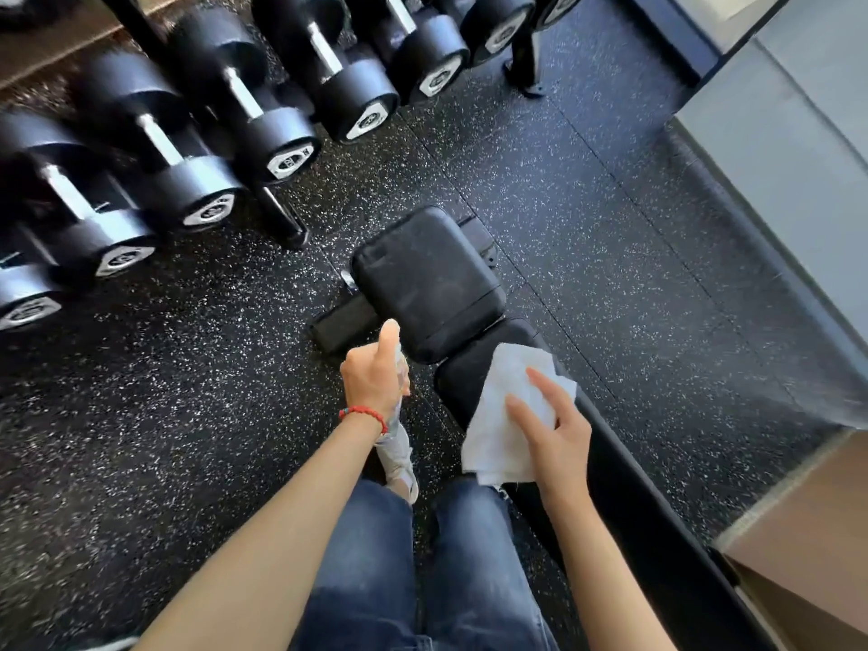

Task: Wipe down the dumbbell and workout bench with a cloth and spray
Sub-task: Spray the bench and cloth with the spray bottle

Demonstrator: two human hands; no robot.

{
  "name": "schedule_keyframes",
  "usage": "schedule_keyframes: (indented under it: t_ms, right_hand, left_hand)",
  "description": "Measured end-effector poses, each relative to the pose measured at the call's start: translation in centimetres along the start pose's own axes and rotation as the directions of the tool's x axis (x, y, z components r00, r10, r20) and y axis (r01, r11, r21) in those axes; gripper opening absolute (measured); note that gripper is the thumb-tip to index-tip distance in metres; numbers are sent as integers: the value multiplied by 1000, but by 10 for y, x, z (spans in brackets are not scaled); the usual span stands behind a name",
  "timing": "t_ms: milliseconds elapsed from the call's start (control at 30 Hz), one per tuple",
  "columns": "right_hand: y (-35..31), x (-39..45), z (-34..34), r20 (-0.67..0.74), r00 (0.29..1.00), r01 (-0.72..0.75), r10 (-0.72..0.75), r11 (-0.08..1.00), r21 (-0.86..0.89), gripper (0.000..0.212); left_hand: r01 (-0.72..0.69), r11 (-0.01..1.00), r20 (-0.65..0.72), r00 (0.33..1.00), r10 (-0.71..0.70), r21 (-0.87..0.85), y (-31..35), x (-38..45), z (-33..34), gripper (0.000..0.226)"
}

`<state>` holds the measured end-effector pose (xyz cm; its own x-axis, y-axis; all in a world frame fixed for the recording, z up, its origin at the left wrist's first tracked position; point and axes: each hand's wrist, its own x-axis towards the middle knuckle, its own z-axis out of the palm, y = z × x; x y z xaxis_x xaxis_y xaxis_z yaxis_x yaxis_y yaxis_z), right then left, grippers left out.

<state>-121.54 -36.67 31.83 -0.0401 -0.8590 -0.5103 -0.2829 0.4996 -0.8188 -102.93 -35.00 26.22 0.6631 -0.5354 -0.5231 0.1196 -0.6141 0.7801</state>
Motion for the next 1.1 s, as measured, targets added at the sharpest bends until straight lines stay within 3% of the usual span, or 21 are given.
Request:
schedule_keyframes:
  t_ms: [267, 400, 667, 833, 1100]
  right_hand:
    - [-23, 24, 32, 47, 998, 32, -30, 998, -46, 34]
    - [-36, 41, 45, 92, 994, 62, -53, 993, -96, 34]
    - [-67, 69, 75, 262, 960, 143, -100, 978, -150, 33]
    - [-91, 79, 109, 448, 882, 256, -146, 947, -196, 31]
    - [-120, 53, 193, 716, 681, 428, -153, 877, -220, 30]
  left_hand:
    - [48, 999, -55, 997, -47, 20, 12, 35, -17, 63]
    - [90, 996, -44, 995, -91, -27, 11, 40, -23, 66]
    - [53, 988, -164, 983, -77, -147, 20, 46, -43, 80]
    - [11, 961, -287, 953, -93, -275, 39, 36, -70, 68]
    - [-5, 885, -495, 831, -255, -466, 19, 15, -143, 63]
